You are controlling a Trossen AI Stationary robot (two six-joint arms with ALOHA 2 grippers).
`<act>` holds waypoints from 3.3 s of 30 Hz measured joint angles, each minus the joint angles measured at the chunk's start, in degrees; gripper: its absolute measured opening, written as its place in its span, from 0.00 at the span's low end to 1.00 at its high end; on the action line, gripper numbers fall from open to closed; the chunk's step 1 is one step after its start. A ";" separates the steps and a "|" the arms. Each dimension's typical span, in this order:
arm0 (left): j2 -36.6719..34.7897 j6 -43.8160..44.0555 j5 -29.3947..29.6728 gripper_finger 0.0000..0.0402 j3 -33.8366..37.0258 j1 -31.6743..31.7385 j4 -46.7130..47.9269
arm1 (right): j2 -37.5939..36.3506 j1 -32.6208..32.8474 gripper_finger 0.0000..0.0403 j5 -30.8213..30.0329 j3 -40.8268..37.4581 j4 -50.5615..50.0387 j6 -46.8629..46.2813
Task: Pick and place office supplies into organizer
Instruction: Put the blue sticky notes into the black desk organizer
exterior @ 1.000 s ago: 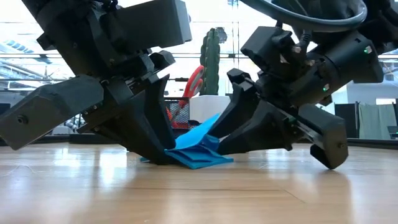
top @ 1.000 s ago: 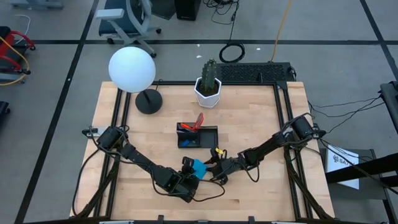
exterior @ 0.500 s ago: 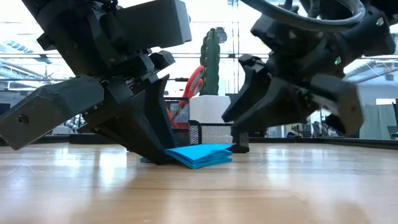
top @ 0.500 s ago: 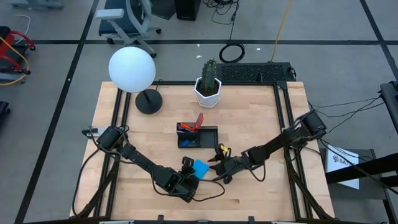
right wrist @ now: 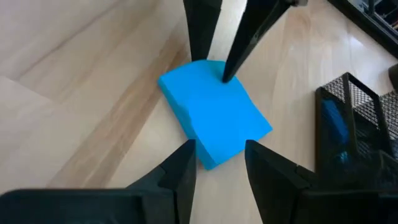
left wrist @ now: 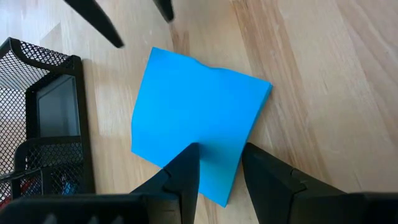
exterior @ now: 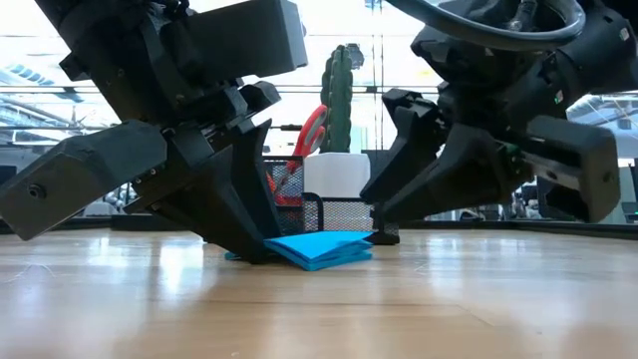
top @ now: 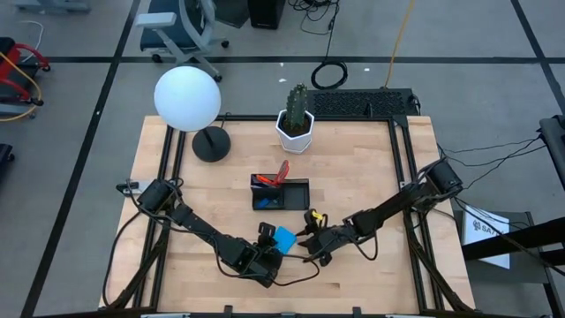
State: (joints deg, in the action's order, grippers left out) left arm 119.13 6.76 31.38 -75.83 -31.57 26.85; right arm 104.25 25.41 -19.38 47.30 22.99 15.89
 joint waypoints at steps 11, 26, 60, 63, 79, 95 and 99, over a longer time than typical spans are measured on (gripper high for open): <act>0.00 0.00 0.00 0.32 0.00 0.01 -0.11 | 3.76 -0.18 0.32 0.02 -0.01 5.41 2.81; 0.00 -0.09 0.02 0.32 0.02 0.02 -0.60 | 9.41 -1.35 0.32 -0.14 3.34 6.36 3.94; 0.04 2.49 3.51 0.32 -0.51 -0.80 5.24 | 7.71 -3.30 0.00 0.51 4.75 1.34 2.76; 0.13 4.22 4.67 0.32 -1.48 -0.81 8.55 | 5.47 -2.88 0.00 -2.56 4.71 -3.07 1.97; 0.07 11.35 12.18 0.32 -9.16 -0.61 27.87 | -1.22 -2.80 0.00 -3.63 4.73 -5.97 -1.72; -7.60 19.62 18.76 0.32 -11.76 -0.44 41.46 | -8.98 -1.23 0.00 -13.88 4.82 -13.26 -3.72; -12.18 19.98 21.90 0.32 -11.76 -0.46 41.77 | -10.18 -1.18 0.00 -16.88 4.82 -14.43 -4.56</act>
State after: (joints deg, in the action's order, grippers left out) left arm 106.95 26.74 53.27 -87.59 -32.03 68.63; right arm 94.06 24.23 -36.26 52.12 8.56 11.33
